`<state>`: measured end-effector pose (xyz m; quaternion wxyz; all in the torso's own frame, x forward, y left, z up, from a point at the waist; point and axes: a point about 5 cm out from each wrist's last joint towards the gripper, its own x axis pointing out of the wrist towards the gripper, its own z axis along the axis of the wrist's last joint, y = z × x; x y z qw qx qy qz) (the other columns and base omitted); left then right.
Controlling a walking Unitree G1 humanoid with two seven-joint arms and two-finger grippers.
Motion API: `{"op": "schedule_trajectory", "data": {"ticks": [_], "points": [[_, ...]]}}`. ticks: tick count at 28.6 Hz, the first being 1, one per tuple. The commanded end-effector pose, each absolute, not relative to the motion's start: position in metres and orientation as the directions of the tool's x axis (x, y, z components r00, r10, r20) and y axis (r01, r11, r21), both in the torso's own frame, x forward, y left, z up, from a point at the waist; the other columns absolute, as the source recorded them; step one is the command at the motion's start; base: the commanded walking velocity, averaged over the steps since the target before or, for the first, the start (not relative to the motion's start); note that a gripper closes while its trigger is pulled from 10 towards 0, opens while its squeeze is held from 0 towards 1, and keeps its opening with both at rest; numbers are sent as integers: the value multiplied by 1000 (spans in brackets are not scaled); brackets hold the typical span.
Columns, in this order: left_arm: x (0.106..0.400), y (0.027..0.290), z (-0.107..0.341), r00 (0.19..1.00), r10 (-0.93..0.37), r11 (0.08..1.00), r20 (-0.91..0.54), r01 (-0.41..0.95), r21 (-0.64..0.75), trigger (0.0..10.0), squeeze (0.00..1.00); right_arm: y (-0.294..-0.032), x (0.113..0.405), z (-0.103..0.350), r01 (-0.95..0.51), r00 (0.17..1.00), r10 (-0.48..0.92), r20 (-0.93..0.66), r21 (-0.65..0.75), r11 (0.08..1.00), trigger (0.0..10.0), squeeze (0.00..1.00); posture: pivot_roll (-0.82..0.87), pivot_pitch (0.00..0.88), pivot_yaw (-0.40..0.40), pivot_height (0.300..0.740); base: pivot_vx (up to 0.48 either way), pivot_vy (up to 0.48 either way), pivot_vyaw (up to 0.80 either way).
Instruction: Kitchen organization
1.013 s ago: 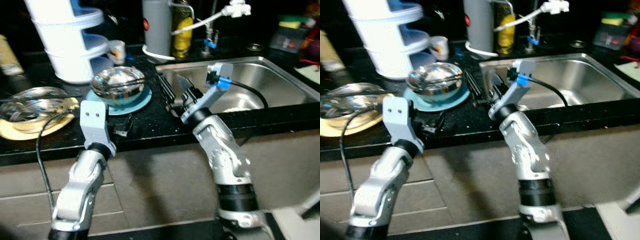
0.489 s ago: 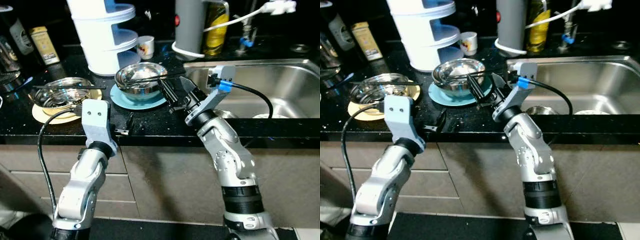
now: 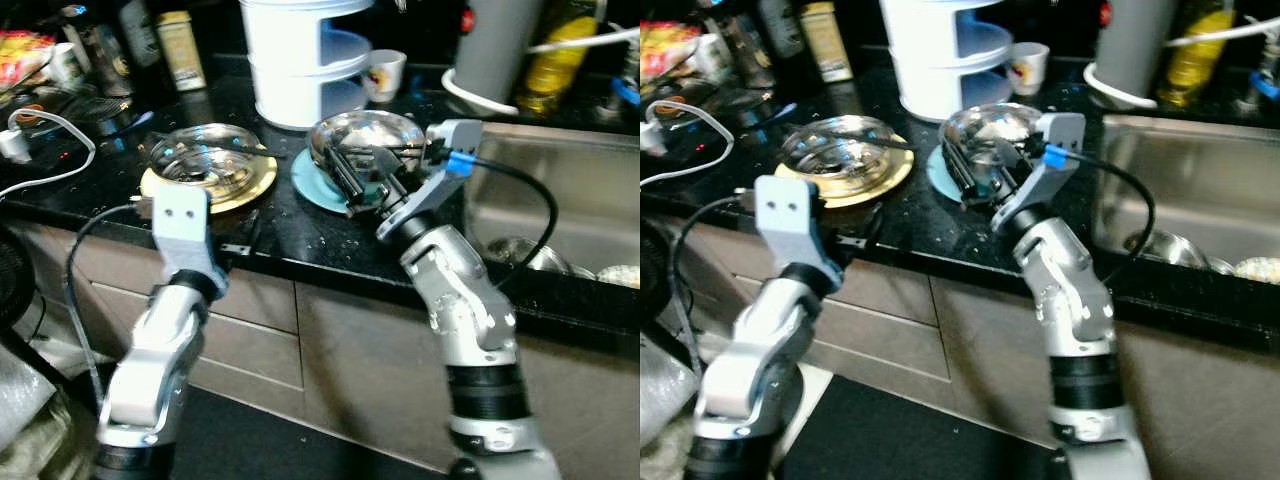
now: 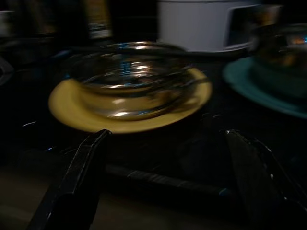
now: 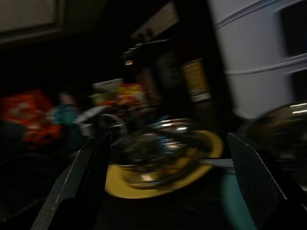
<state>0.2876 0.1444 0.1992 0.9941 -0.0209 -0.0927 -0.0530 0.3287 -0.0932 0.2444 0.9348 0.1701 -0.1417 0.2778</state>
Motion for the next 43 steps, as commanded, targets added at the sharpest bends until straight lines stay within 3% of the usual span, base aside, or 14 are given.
{"op": "schedule_trajectory", "data": {"ticks": [1,12,26,27,35,40,41,42,43], "points": [[288,144,197,979,-108,993,175,114,-24,10000,0,-95,329,249,-564,805,453,383,259,784,10000,0,0,0,20,740,0,0,519],[287,137,198,972,-166,986,169,167,8,10000,0,-97,328,255,-579,794,440,419,303,757,10000,0,-3,0,21,740,0,-295,0],[287,139,206,965,-147,989,219,149,8,10000,0,-99,335,277,-518,808,381,450,234,823,10000,0,0,0,19,740,0,-63,0],[287,138,206,965,-147,989,219,149,7,10000,0,-100,335,278,-511,809,378,449,221,831,10000,1000,-2,0,20,740,0,0,0],[286,137,204,965,-147,989,216,149,5,10000,0,-104,344,271,-395,857,330,396,91,914,10000,1000,2,0,18,740,0,0,0],[287,138,204,966,-143,989,214,144,7,10000,0,-113,357,251,-244,930,229,289,19,970,10000,1000,9,0,15,740,0,0,0],[287,139,204,967,-140,990,215,142,7,10000,0,-115,359,247,-226,939,213,268,16,974,10000,196,10,0,13,740,0,0,0],[287,139,204,967,-140,990,215,142,7,10000,0,-115,359,247,-226,939,213,268,16,974,10000,196,10,0,13,740,0,0,0],[287,139,204,967,-138,990,214,140,7,10000,0,-115,360,246,-227,943,213,258,28,973,10000,0,11,0,12,740,0,0,0]]}}
